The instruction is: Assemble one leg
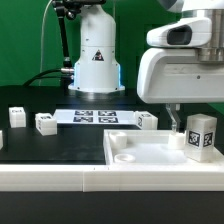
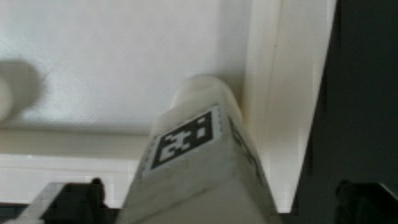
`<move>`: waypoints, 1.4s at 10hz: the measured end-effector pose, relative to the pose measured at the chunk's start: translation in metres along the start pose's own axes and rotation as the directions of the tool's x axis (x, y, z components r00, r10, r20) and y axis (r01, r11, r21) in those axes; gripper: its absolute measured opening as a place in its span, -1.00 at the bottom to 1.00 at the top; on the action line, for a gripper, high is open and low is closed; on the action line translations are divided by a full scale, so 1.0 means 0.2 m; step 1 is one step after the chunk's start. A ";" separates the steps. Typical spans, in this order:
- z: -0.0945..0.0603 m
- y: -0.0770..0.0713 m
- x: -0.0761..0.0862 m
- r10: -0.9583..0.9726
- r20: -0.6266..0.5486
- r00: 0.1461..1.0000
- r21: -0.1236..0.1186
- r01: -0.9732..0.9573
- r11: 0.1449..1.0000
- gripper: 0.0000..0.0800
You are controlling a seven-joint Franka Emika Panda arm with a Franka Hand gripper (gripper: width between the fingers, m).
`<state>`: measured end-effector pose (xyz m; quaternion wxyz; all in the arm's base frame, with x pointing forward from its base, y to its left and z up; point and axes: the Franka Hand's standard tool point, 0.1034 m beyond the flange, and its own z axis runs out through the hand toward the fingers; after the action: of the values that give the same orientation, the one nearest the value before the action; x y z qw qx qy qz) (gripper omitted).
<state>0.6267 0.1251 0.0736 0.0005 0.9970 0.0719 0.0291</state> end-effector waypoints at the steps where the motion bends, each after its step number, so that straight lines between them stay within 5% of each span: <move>1: 0.00 0.01 0.00 -0.101 0.000 0.995 -0.013 0.101 0.995 0.62; 3: -0.01 0.03 0.00 -0.181 0.001 0.984 -0.016 0.181 0.983 0.62; 5: -0.01 0.03 0.00 -0.178 0.001 0.984 -0.016 0.178 0.984 0.04; 6: 0.00 0.03 0.00 -0.159 0.001 0.987 -0.015 0.159 0.987 0.04; 7: 0.00 0.03 0.00 -0.159 0.002 0.987 -0.015 0.159 0.987 -0.27; 11: 0.00 0.02 0.00 0.265 -0.006 0.964 -0.006 -0.265 0.964 -0.27; 14: 0.01 0.03 0.00 0.591 -0.008 0.807 -0.007 -0.591 0.807 -0.27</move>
Offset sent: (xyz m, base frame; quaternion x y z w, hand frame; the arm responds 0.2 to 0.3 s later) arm 0.0000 0.0000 0.0000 0.0000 0.0000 0.0000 1.0000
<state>0.6272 0.1195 0.0720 -0.0041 0.9698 -0.2419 0.0310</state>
